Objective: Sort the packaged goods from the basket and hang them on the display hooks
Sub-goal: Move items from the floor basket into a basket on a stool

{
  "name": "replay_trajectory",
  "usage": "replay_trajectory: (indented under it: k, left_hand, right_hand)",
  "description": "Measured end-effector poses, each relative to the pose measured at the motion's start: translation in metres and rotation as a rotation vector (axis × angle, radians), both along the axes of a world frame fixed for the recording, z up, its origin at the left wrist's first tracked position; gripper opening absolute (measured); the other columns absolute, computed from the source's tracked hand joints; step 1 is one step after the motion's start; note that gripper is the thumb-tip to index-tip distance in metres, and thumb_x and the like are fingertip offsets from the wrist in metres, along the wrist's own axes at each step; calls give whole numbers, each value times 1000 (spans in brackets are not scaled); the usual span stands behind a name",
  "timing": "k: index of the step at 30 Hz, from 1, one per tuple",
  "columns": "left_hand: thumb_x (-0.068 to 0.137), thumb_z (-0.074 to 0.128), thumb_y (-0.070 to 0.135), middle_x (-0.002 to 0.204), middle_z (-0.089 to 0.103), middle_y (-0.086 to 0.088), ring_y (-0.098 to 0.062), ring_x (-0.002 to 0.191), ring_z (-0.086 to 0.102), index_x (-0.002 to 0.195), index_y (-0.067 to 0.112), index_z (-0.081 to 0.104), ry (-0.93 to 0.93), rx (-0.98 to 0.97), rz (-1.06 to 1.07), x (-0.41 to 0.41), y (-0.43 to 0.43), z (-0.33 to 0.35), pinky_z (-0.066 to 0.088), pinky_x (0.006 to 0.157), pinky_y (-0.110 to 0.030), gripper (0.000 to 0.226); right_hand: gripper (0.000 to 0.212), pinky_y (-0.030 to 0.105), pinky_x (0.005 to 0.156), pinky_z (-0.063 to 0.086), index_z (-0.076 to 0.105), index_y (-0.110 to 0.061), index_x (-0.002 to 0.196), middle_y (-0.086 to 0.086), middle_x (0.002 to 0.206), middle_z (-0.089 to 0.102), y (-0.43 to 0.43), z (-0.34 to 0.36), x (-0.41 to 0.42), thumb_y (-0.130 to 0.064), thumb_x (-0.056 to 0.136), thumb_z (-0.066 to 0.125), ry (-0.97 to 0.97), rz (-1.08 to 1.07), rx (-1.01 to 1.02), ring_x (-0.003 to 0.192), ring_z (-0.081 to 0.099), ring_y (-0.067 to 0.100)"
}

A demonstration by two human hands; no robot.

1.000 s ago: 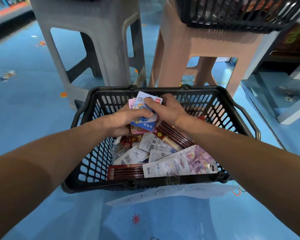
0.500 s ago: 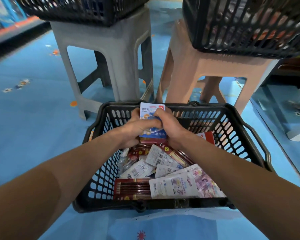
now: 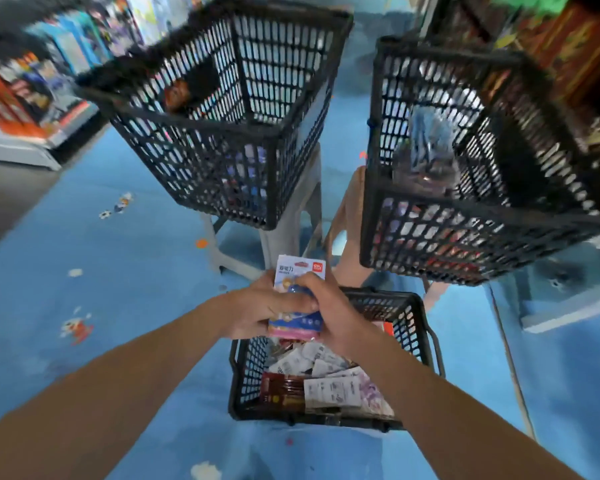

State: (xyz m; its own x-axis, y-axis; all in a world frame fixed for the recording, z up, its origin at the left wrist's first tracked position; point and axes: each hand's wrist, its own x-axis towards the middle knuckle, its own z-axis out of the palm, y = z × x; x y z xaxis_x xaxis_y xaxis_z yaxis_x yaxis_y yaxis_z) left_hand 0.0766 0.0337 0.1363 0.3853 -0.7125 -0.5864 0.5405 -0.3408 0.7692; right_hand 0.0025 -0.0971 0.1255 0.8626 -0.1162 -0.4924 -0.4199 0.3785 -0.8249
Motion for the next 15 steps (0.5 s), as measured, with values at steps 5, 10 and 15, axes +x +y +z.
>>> replay_trajectory:
  k: [5,10,15]
  left_hand:
    - [74,93,26,136,63,-23,-42,127,61,136,11,57,46,16,-112,-2,15,160,43,111,-64,73]
    - [61,97,25,128,68,-18,-32,116,69,125,9,64,-20,-26,-135,24,4,311,56,99,-49,74]
    - [71,77,-2,104,77,-11,-24,94,76,92,18,79,-88,-101,-111,69,-17,409,62,86,-39,29]
  right_hand:
    - [72,62,97,54,64,-21,123,19,117,71,12,150,-13,-51,58,74,97,7,31,109,71,39]
    - [90,48,89,58,57,-17,131,18,130,62,-6,275,24,-51,52,85,83,9,-38,106,69,38]
    - [40,51,92,56,50,-27,120,7,117,66,-26,376,74,-41,87,68,-72,11,-59,105,71,31]
